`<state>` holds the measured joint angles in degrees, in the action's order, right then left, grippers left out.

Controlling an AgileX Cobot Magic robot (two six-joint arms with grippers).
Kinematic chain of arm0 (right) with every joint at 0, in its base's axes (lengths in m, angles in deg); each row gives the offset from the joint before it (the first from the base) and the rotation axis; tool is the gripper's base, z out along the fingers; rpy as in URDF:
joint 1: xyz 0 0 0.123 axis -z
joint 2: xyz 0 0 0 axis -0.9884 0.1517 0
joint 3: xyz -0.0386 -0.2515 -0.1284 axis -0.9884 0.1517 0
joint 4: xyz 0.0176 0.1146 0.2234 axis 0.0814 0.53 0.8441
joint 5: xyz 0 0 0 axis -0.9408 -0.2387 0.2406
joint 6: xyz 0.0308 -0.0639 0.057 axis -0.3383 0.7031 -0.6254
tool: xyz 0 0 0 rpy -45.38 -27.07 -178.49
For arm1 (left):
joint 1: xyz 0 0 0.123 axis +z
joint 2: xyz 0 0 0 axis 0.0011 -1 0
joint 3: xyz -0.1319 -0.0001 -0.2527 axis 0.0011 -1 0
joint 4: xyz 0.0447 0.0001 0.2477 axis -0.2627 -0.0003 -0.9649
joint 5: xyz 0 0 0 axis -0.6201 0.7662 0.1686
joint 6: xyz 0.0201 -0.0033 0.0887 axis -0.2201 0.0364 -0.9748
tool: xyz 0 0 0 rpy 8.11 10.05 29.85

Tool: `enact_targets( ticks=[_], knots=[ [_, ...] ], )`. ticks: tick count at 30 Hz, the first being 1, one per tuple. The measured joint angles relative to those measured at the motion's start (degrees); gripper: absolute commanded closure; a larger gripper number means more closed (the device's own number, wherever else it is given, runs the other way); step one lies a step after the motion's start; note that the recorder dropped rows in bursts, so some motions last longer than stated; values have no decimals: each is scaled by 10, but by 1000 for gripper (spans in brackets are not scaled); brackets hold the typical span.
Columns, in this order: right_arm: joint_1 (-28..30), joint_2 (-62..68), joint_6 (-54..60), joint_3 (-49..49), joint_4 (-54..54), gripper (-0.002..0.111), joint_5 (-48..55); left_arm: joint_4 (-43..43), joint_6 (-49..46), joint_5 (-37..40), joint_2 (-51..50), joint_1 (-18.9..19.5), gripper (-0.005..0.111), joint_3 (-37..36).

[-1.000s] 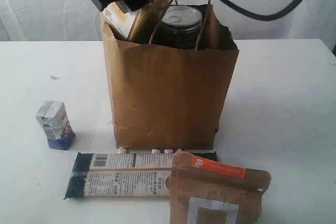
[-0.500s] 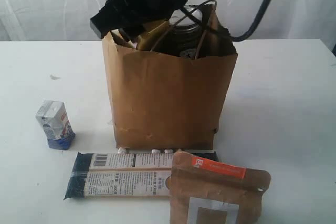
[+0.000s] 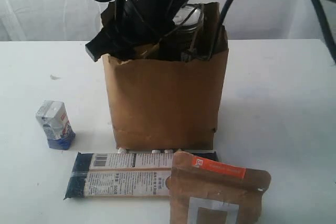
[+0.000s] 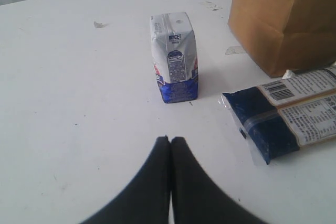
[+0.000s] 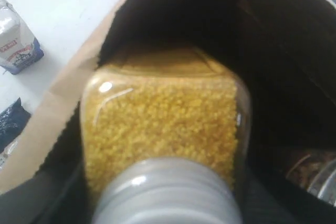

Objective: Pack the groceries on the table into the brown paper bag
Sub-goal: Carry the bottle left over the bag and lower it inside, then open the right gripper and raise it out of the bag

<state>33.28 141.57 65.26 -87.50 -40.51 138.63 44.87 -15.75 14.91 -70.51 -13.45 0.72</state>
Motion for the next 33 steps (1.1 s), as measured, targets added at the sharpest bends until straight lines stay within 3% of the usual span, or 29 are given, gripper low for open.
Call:
enact_targets(
  ticks=[10, 12, 15, 19, 21, 33],
  knots=[
    [0, 25, -14, -6, 6, 108, -9, 0, 0, 0, 0, 0, 107, 0],
    [0, 26, -14, -6, 5, 103, -10, 0, 0, 0, 0, 0, 107, 0],
    [0, 26, -14, -6, 4, 85, -10, 0, 0, 0, 0, 0, 107, 0],
    [0, 26, -14, -6, 4, 47, -11, 0, 0, 0, 0, 0, 107, 0],
    [0, 26, -16, -6, 3, 37, -19, 0, 0, 0, 0, 0, 107, 0],
    [0, -12, -16, -10, -2, 36, -83, 0, 0, -1, 0, 0, 107, 0]
  ],
)
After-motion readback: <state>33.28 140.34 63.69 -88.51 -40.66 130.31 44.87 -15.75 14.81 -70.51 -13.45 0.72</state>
